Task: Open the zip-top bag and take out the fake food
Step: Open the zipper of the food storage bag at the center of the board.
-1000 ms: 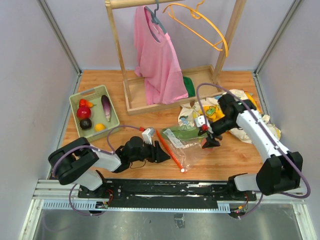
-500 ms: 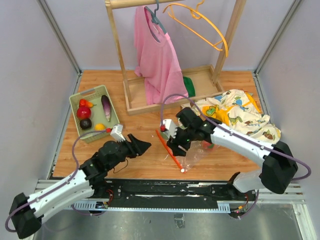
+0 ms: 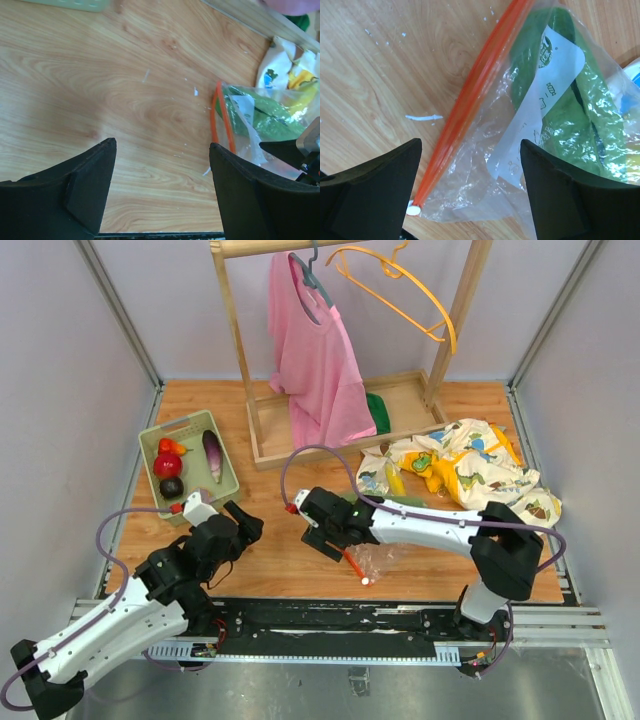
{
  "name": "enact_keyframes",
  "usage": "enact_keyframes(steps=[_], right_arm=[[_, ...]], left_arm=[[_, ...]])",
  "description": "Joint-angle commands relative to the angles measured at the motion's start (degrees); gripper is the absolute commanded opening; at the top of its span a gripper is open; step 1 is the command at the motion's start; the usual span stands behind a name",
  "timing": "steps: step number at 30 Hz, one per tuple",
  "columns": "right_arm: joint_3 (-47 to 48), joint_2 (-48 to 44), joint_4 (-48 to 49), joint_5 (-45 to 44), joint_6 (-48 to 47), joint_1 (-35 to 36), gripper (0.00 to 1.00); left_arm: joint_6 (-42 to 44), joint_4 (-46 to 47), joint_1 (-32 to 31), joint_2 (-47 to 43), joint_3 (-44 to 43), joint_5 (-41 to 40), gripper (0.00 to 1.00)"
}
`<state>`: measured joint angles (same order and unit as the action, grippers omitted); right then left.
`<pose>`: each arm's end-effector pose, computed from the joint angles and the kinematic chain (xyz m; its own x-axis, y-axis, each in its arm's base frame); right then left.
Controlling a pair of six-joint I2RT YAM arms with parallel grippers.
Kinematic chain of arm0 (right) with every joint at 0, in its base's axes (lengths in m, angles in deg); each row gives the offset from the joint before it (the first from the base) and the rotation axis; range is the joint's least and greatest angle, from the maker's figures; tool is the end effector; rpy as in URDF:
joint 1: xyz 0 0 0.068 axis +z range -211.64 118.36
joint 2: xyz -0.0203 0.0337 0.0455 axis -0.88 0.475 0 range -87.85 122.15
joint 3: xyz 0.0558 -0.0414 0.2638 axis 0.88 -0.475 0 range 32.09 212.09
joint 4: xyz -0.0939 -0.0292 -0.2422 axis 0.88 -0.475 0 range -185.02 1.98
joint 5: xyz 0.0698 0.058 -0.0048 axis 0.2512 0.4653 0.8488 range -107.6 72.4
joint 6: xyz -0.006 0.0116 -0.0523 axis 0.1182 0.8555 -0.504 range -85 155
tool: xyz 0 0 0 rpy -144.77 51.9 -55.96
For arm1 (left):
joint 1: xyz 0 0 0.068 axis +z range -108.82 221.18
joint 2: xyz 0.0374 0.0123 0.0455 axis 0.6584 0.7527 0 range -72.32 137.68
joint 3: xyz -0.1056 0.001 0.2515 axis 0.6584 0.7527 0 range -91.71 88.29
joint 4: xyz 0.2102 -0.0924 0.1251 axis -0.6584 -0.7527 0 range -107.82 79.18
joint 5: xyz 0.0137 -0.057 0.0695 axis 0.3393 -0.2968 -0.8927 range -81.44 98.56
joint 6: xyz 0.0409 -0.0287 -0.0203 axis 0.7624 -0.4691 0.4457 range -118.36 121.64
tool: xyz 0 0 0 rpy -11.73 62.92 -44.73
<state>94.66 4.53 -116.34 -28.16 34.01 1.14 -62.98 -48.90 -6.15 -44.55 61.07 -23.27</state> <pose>0.1571 0.2912 0.2149 -0.3740 -0.7644 -0.5252 -0.8366 0.5225 -0.1648 0.0908 -0.0707 0.2290 -0.4934 -0.5972 -0.6324 -0.2342 0.7914 -0.5646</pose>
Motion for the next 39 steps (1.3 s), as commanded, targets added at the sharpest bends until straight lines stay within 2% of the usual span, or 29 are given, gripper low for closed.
enact_keyframes(steps=[1,10,18,20,24,25,29,34,39], right_arm=[[3.03,2.51,-0.86,-7.85,3.39,2.63,0.81],[2.59,7.9,-1.64,-13.26,4.33,3.75,0.8],[-1.05,5.45,0.42,-16.78,3.05,3.57,0.65],[-2.07,4.52,1.32,-16.1,2.28,3.37,0.53],[-2.67,2.55,1.48,-10.77,0.98,1.6,0.17],[-2.66,1.98,1.46,-9.14,0.92,0.82,0.12],[-1.7,-0.86,0.67,-1.47,0.08,-3.32,0.01],[0.19,-5.8,-0.32,11.3,0.91,-10.58,0.01],[-0.84,-12.35,1.38,20.12,1.16,-12.66,0.01]], left_arm=[[-2.84,-6.34,0.74,0.55,-2.04,-6.44,0.79],[-4.55,-8.25,0.92,-2.93,-1.92,-7.82,0.78],[-2.47,-3.48,0.92,-1.98,-0.56,-4.5,0.77],[-1.87,-1.29,0.94,-1.53,0.15,-2.99,0.76],[-1.14,3.23,0.92,-0.8,1.7,0.47,0.75],[-1.12,4.7,0.92,-0.77,2.27,1.83,0.75],[-1.14,15.85,0.92,-1.17,7.18,10.21,0.71],[-3.89,43.78,0.92,0.99,16.62,23.43,0.67],[-6.51,63.37,0.84,10.74,18.87,27.54,0.7]])
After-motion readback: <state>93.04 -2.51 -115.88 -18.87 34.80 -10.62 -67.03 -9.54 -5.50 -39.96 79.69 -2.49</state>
